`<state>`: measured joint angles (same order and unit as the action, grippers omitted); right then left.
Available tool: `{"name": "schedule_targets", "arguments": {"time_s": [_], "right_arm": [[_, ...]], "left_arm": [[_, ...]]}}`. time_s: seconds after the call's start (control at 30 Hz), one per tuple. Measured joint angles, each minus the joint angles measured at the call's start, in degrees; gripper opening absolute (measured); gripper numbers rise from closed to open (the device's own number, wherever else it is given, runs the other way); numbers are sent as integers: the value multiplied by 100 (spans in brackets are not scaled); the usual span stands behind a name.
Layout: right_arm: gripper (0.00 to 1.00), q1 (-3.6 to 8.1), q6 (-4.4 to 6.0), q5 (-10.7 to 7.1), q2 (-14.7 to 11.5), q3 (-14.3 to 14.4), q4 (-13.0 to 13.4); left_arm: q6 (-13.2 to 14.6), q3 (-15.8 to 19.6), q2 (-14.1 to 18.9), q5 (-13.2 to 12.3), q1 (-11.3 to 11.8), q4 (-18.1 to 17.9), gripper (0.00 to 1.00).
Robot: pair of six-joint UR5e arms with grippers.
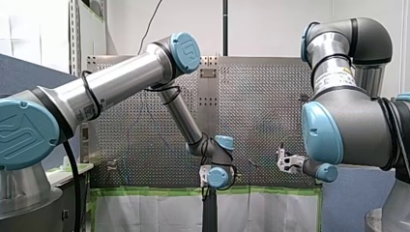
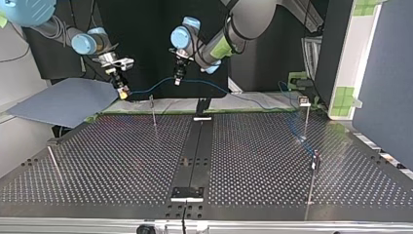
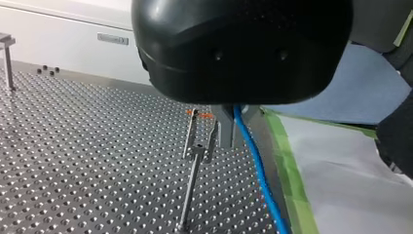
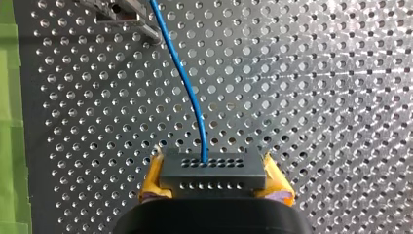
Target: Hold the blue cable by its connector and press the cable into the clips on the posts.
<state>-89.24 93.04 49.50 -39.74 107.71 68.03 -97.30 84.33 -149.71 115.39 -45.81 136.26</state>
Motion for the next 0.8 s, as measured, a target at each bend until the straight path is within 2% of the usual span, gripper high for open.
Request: {"name": "schedule_targets", "arguments": {"time_s": [0.17,0.3,0.4,0.5,0.67,0.73,0.77,0.8], "right_arm": [[0,46,180,90,-3,24,75],[0,89,387,280,-3,26,121],[0,111,499,439,-4,27,130],[0,120,581,590,-4,28,137],[0,91,623,822,-4,15,177],[0,63,628,929,-3,7,187],[0,53,630,976,-2,4,189],[0,42,635,1043,0,-2,191]], "left_arm": [[-12,18,0,-5,-1,-2,0],[-16,19,0,-17,46,-2,0],[-19,18,0,-20,63,-2,0],[-20,-6,0,-25,71,-2,0],[39,-122,0,-51,67,4,0],[64,-167,-4,-65,59,6,21],[69,-197,-5,-72,53,8,21],[74,-242,-6,-80,47,14,43]]}}
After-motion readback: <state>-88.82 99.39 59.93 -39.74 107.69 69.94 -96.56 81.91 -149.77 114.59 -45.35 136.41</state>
